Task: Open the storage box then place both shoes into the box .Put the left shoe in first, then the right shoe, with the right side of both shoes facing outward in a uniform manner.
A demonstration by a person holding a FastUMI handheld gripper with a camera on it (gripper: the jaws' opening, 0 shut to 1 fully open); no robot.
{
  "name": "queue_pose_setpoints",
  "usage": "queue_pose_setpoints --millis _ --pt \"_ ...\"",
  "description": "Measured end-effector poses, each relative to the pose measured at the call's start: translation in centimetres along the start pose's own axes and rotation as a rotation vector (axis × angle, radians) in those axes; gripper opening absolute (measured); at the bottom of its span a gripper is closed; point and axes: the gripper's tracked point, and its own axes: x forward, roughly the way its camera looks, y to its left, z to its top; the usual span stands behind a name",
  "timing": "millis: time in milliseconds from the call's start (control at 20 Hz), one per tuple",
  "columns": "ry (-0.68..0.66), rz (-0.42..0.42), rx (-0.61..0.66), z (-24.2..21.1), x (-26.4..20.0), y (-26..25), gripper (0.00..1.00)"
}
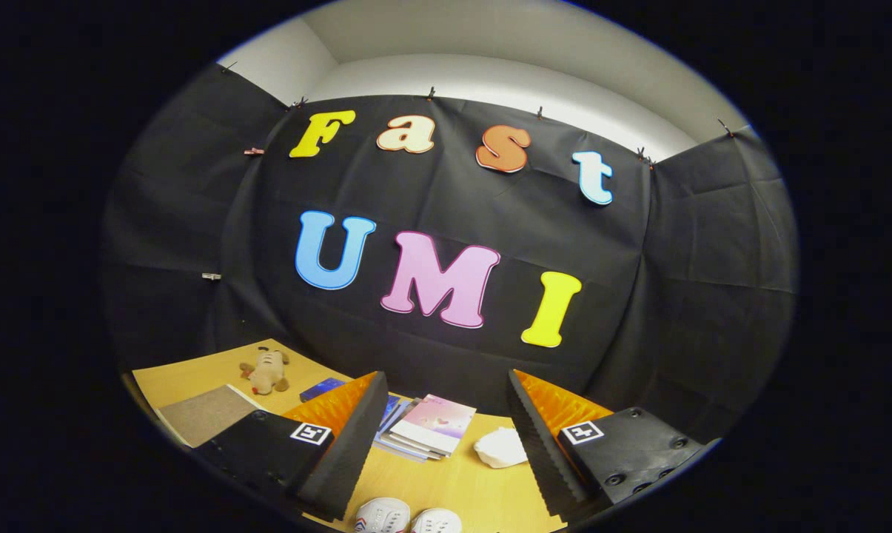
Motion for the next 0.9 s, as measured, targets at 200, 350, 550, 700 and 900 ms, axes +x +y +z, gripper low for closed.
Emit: queue_pose_setpoints --millis 200,350,550,700,900 --pt "0.009 0.149 0.126 -0.6 0.5 3.6 0.97" --pt "0.091 0.365 0.368 -2.3 0.5 8.2 0.97" --pt "0.224 0.615 0.754 -4.9 0.4 12.3 0.97" --pt "0.357 0.734 1.0 -8.7 0.3 14.2 0.97" --pt "0.546 0.827 1.153 -15.1 0.1 17.0 0.97"
